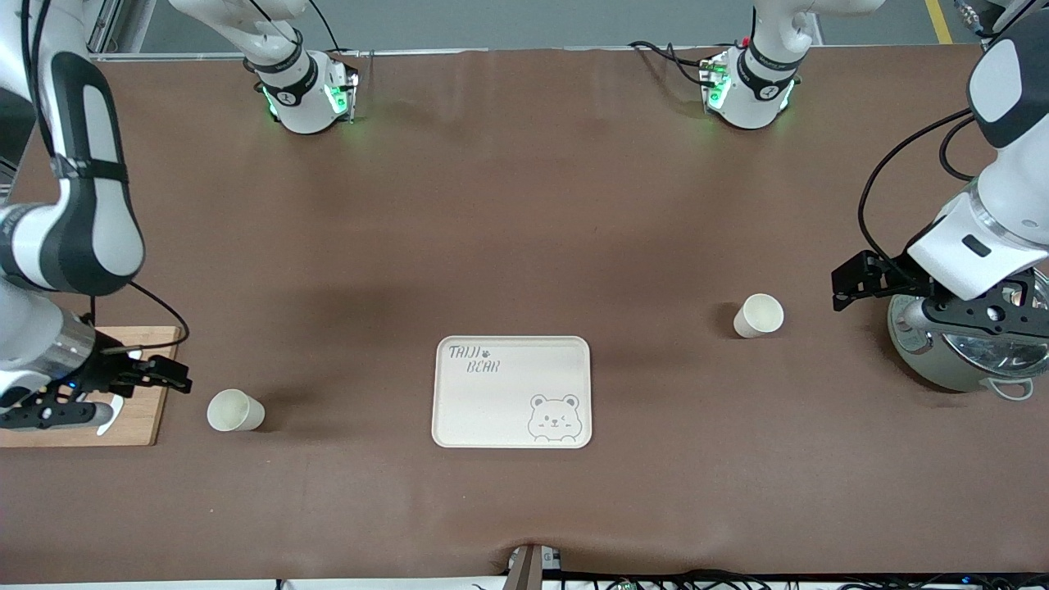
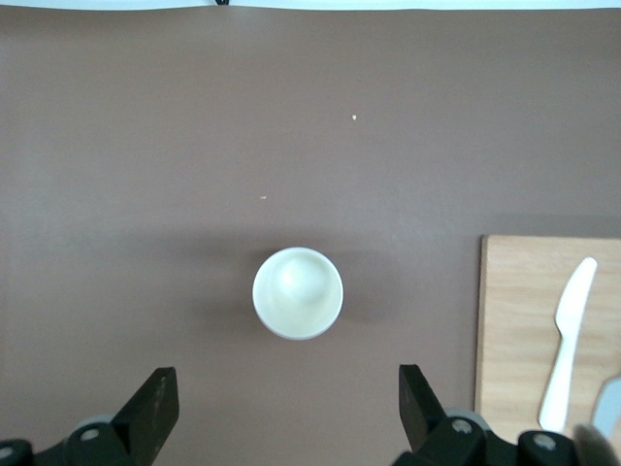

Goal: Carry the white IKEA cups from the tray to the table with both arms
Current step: 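Set the cup down near the cutting board and open the right gripper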

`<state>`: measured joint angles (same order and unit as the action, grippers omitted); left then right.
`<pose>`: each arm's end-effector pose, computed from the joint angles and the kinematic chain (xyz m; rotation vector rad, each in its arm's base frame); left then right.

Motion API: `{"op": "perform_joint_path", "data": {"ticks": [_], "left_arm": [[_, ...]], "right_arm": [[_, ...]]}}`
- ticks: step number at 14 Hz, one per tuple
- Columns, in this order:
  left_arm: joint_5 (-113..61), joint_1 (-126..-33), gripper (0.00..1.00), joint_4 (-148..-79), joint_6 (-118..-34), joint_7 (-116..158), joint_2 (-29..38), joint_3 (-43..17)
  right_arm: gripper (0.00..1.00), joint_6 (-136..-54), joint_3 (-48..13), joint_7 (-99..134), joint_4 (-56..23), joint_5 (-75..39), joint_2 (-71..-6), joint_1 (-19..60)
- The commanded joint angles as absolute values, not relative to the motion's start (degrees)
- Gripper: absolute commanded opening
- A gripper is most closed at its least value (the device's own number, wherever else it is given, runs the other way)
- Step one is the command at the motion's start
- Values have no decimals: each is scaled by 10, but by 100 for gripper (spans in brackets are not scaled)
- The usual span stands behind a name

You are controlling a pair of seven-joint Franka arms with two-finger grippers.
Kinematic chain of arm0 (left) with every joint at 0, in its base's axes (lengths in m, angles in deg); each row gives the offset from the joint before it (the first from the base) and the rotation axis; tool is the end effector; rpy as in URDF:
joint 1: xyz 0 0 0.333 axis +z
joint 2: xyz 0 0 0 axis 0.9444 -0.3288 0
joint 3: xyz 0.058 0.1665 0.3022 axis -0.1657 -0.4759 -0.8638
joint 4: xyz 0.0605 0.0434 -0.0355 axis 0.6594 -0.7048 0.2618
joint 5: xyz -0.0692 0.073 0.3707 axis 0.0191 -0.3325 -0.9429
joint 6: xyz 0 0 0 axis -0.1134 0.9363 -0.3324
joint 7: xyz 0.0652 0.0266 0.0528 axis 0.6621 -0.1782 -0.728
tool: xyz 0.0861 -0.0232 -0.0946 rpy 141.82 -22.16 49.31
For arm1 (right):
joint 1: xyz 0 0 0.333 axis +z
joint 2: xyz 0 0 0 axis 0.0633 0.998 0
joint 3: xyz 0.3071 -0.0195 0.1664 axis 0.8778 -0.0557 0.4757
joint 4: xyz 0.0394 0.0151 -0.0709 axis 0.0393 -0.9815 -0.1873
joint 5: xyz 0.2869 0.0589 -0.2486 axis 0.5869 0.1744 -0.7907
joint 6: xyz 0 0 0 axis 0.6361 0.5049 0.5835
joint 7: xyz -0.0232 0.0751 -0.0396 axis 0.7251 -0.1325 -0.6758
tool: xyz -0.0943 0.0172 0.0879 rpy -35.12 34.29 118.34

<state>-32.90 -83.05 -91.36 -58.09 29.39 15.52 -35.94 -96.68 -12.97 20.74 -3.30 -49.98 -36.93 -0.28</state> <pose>0.6420 -0.0969 0.6023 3.1077 -0.2562 0.1870 0.7021 -0.0490 0.4433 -3.0807 -0.0590 -0.1895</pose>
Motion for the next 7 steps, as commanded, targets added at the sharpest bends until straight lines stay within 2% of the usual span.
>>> {"op": "perform_joint_path", "data": {"ticks": [1,7], "left_arm": [[-328,-833,100,-914,-585,284,158,-359],[-329,-834,100,-914,-592,285,153,-359]], "right_arm": [[100,-907,-127,171,-44,-509,-430,-8],[100,-752,-119,66,-17,-525,-509,10]]}}
